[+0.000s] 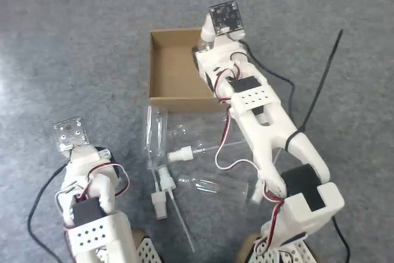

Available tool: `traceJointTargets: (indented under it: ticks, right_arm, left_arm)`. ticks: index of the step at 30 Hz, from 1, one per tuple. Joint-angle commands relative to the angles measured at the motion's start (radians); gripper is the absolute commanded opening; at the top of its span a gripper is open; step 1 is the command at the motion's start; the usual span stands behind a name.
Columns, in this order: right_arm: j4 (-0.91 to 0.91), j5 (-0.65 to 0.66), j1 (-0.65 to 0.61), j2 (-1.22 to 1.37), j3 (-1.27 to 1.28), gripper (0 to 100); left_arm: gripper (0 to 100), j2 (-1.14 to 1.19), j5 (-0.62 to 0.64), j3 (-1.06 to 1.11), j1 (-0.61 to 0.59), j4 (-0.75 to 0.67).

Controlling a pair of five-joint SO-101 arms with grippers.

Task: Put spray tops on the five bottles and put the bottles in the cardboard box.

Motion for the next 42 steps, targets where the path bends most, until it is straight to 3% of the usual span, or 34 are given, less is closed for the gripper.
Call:
traceJointTargets:
  ticks: [1, 9, 23, 42]
  right_arm:
    - [-0.068, -0.011, -0.024, -0.076, -0.058, 1.7]
    - [-0.194, -0.011, -0.047, 0.01, -0.127, 1.7]
    - [-0.193, -0.012, -0.107, 0.357, -0.491, 1.7]
    - [-0.196, -0.014, -0.15, 0.682, -0.776, 1.7]
  left_arm:
    - [2, -0.018, -0.005, -0.007, 0.0, 0.003]
    - [2, -0.018, -0.005, -0.007, 0.0, 0.003]
    - [2, -0.018, -0.005, -0.007, 0.0, 0.003]
    - [2, -0.018, -0.005, -0.007, 0.0, 0.003]
